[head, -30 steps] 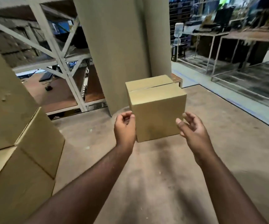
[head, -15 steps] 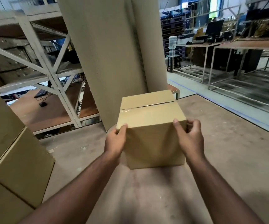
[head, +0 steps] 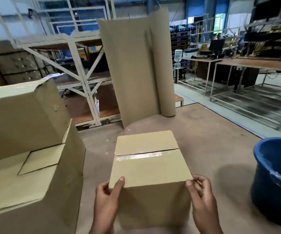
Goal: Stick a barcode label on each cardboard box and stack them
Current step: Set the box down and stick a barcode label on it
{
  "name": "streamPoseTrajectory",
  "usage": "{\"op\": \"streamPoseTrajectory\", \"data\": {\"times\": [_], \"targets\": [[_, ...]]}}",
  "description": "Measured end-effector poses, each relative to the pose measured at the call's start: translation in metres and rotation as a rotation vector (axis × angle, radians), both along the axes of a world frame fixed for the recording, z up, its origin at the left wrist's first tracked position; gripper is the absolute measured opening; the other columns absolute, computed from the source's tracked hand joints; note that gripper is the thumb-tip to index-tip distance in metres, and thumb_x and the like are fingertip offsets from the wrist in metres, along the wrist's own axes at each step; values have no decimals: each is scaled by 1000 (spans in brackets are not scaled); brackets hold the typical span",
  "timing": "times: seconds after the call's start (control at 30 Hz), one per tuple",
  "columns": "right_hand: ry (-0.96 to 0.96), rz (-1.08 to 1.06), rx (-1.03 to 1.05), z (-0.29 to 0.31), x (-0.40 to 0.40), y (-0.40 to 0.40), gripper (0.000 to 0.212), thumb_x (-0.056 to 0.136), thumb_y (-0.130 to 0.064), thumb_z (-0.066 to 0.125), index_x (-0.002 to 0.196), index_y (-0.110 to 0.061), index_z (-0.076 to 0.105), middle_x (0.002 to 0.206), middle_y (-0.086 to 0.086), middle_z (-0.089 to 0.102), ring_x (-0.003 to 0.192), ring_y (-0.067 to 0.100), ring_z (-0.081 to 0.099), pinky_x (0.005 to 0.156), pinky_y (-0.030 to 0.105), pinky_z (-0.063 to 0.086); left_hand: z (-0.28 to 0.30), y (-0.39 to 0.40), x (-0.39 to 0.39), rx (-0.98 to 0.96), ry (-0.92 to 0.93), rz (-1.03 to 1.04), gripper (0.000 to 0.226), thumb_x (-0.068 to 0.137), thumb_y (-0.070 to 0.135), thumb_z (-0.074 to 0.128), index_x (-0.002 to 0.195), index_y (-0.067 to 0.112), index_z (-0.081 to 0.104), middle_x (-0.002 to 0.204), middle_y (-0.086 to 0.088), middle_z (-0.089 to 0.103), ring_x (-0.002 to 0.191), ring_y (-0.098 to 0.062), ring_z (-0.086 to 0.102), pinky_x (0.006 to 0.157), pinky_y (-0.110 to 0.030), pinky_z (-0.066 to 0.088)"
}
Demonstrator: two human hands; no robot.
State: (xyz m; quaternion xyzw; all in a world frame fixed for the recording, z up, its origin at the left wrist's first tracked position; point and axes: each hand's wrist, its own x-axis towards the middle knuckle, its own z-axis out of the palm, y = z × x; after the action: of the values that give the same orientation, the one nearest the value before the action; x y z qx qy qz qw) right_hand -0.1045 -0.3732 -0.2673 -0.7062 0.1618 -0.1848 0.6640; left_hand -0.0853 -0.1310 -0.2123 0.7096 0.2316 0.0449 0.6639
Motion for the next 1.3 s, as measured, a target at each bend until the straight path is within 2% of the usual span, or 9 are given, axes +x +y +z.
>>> {"op": "streamPoseTrajectory", "data": {"times": [0.2,0.33,0.67,0.73,0.83,0.93,1.07,1.2,1.3], "targets": [[8,-2,131,15,-97,2,32,110,-20,43,100,-5,70,94,-3,79,94,20,70,81,39,50,-23,53,-97,-263,35,31,53,97,61,50,119,15,64,105,-6,69,98,-27,63,87,-40,49],[183,287,322,21,-99,2,48,111,-41,33,124,-17,72,120,2,77,118,23,67,92,40,46,-36,58,-116,-459,62,-218,68,98,70,33,131,22,68,123,-7,73,119,-25,67,110,-45,43],[281,426,373,1,-81,16,37,108,-23,42,104,-13,78,99,13,78,80,24,73,67,32,57,-37,51,-123,-431,153,-333,71,100,71,24,122,23,73,111,-7,77,95,-18,76,69,-27,56],[269,433,403,15,-68,14,45,110,-32,41,95,-19,81,94,10,77,75,22,73,63,30,56,-30,52,-113,-458,121,-334,74,97,75,26,121,24,73,112,-9,77,97,-21,75,72,-29,57],[238,504,468,41,-46,9,51,105,-56,44,119,-20,78,115,14,76,101,31,72,87,42,54,-6,50,-100,-488,38,-341,65,94,73,40,125,26,73,123,-12,73,111,-29,71,91,-40,54],[178,551,513,39,-30,1,48,102,-49,54,136,-16,66,129,17,71,117,36,67,99,47,51,6,48,-86,-406,20,-373,39,95,51,60,111,21,79,114,-12,75,98,-25,73,84,-37,56],[142,494,445,18,-10,-13,55,88,-45,73,136,-20,64,129,13,72,123,39,65,107,56,49,18,48,-70,-143,70,-316,54,83,54,75,118,12,74,118,-9,75,102,-20,72,87,-33,53],[83,389,348,25,30,-29,56,96,-27,71,147,-19,51,141,4,64,120,19,64,89,37,53,31,32,-78,51,26,-348,37,88,43,77,116,19,72,108,6,78,92,-8,75,69,-21,54],[-17,447,230,44,66,-32,75,96,-24,73,161,-21,34,163,-5,39,144,11,42,114,34,40,14,20,-98,31,-101,-316,45,84,28,84,125,24,65,114,9,76,101,-7,73,74,-18,55]]}}
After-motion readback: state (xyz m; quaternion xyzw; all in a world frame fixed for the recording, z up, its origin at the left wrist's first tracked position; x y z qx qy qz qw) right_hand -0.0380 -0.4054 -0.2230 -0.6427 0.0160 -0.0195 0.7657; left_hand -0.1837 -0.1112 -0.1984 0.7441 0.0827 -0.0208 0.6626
